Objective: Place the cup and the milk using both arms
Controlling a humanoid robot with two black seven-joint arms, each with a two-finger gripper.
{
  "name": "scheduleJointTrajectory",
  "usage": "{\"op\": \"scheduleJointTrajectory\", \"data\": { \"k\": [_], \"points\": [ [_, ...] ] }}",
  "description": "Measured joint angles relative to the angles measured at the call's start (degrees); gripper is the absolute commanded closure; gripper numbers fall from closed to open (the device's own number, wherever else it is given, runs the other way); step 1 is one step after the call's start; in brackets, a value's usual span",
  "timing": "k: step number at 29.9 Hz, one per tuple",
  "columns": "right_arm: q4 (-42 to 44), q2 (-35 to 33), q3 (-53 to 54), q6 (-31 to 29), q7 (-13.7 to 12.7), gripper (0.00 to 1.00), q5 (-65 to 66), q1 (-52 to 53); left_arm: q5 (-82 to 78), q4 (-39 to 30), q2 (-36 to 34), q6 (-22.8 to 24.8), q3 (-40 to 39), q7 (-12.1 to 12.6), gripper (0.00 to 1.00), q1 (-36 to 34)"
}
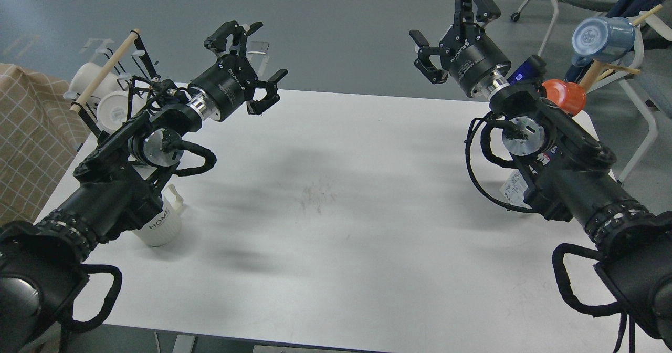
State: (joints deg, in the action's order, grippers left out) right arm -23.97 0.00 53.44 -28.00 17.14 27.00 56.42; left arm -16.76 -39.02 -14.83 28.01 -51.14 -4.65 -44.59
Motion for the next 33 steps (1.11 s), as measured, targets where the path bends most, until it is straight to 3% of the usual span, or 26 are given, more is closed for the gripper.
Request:
{"op": "scheduleJointTrajectory", "data": {
  "k": [33],
  "points": [
    [0.1,0.0,0.2,0.0,1.1,0.00,0.0,-0.3,-0.1,-3.4,0.4,0.0,-0.6,-0.2,0.01,1.2]
  ]
}}
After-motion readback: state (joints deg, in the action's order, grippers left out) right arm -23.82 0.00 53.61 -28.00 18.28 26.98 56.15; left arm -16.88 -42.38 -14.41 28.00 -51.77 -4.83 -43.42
